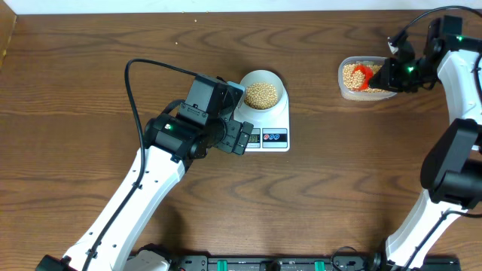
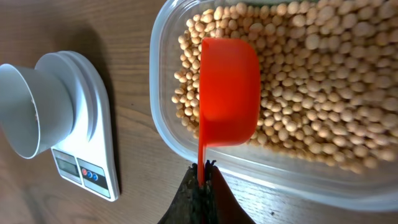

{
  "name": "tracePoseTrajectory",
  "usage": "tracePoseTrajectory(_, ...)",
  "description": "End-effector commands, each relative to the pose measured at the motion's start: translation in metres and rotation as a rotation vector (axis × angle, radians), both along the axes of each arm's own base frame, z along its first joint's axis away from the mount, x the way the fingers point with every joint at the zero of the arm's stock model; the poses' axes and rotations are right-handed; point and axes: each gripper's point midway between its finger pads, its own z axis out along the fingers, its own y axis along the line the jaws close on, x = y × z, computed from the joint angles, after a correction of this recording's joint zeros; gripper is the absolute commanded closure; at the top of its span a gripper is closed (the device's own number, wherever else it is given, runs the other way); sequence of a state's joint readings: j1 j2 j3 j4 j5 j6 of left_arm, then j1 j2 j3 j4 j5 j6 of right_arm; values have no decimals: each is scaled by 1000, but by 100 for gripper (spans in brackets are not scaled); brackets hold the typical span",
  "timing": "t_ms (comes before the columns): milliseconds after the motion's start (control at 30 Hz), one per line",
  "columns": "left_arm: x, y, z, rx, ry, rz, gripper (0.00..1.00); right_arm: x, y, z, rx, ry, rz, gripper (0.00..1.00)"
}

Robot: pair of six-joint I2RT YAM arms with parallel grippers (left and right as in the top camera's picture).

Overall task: Scoop item into bowl and weigh 50g on scale
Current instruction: 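Dip the red scoop into the soybeans and drag to fill it, then lift the filled red scoop and carry it over the grey bowl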

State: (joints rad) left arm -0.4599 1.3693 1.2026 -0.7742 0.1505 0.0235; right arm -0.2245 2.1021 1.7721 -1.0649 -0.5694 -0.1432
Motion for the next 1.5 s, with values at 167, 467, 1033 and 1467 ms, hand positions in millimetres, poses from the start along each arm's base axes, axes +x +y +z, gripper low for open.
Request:
tracePoseTrajectory(167,0,3,-4,12,5,9,6,-4,17,-27,131,52,37,99)
tracePoseTrajectory(467,0,3,-4,12,5,9,6,-2,6,-14,228,6,17,99)
tracePoseTrajectory(1033,0,3,-4,12,5,9,7,-3,-27,15,426,-94,-47,99)
tracePoseTrajectory(1467,0,3,-4,12,5,9,7,-8,-20,45,465,-168,1,99)
